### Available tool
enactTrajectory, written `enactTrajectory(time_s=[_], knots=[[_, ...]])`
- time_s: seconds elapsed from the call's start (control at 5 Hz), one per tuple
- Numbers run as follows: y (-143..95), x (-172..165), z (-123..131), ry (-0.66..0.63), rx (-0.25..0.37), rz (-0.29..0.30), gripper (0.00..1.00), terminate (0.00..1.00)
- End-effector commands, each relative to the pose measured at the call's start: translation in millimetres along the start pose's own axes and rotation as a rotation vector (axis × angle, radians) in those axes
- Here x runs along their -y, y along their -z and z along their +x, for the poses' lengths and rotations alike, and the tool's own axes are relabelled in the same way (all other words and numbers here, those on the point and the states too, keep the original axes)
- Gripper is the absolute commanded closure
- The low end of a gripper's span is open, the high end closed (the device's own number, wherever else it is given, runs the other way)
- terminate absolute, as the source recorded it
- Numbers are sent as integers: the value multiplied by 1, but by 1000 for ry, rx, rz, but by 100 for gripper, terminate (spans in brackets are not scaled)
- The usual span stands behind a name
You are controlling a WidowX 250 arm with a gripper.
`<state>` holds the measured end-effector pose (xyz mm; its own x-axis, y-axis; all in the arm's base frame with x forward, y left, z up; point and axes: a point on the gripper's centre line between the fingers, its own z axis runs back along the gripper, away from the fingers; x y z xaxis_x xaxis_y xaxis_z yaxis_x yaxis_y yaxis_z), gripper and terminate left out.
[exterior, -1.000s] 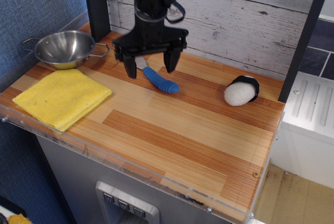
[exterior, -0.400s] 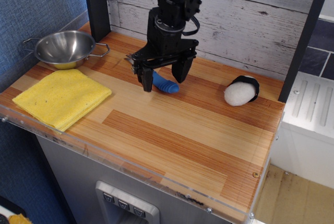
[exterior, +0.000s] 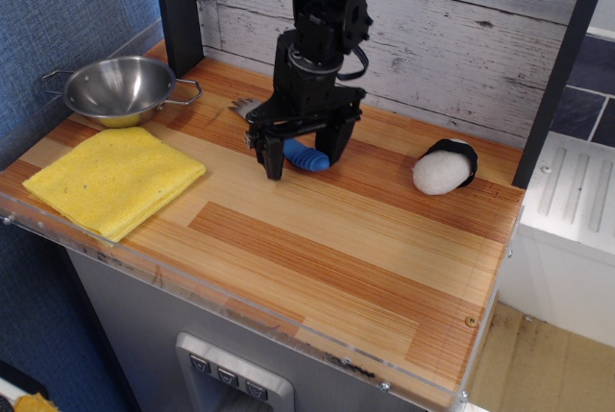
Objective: Place the blue color spatula on the yellow cloth.
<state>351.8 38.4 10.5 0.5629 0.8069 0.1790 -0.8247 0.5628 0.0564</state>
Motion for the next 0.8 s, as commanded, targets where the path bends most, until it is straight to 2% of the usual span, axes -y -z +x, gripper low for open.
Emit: enactTrajectory(time_s=[0.0, 0.6], knots=[[6, -11, 23, 38, 52, -33, 100, 0], [-3, -10, 20, 39, 56, -27, 100, 0]])
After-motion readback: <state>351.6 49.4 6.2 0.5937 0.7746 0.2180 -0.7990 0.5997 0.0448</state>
